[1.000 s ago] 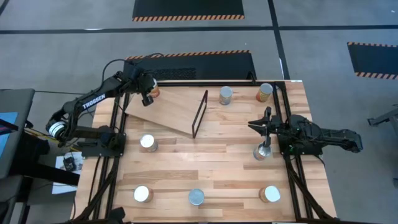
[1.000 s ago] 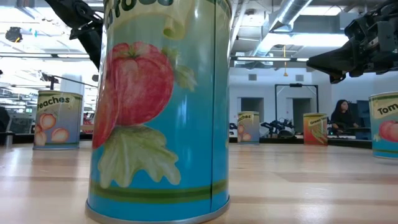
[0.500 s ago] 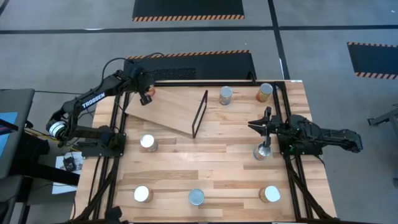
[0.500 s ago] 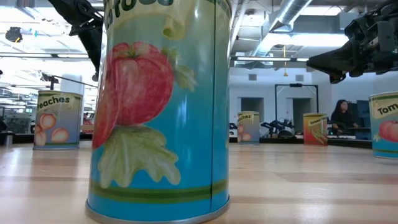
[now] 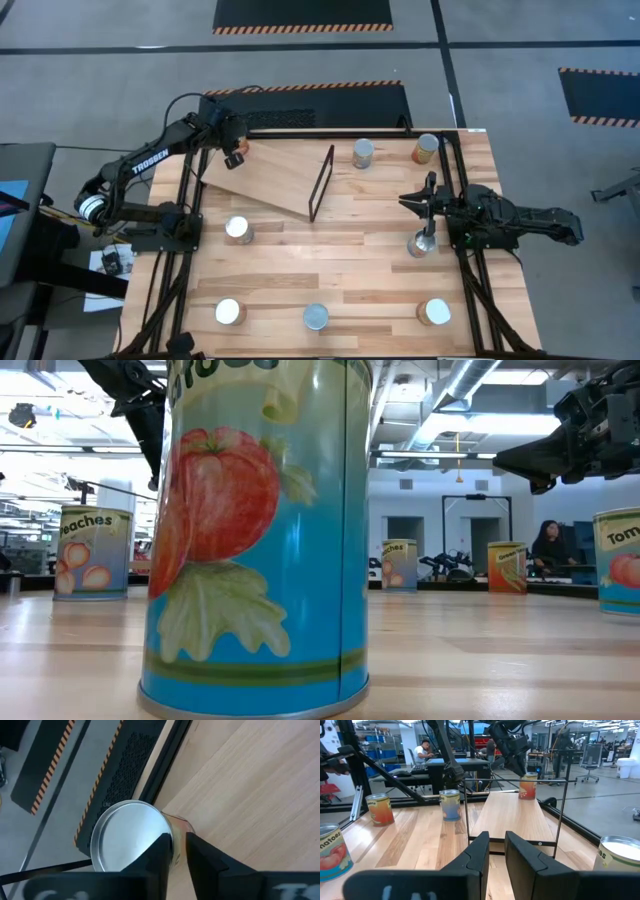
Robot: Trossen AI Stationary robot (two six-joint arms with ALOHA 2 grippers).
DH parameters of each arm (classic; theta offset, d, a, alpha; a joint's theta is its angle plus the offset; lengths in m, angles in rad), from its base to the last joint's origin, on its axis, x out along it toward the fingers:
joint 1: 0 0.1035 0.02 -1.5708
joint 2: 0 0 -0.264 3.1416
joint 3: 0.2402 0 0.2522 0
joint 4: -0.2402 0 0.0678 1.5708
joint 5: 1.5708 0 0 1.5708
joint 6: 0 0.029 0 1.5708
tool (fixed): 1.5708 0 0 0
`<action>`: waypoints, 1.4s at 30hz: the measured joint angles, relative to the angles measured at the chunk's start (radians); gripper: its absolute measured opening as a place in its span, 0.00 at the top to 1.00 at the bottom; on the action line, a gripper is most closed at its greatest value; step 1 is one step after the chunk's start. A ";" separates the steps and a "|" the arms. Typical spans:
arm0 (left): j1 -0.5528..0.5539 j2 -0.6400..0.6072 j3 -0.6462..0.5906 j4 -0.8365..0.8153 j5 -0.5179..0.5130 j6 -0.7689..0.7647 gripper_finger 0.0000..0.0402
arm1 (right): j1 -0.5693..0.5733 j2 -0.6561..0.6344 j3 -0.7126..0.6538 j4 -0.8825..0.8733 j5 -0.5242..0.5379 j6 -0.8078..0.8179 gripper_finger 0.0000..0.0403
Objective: Pick and place cans onto a shelf
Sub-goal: Put the top canned corn on the shelf, then put the top canned peaches on the shelf
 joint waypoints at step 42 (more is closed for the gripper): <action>-0.654 -0.708 -0.749 0.980 0.243 -0.532 0.99 | 0.000 0.000 0.000 0.001 0.000 0.000 0.78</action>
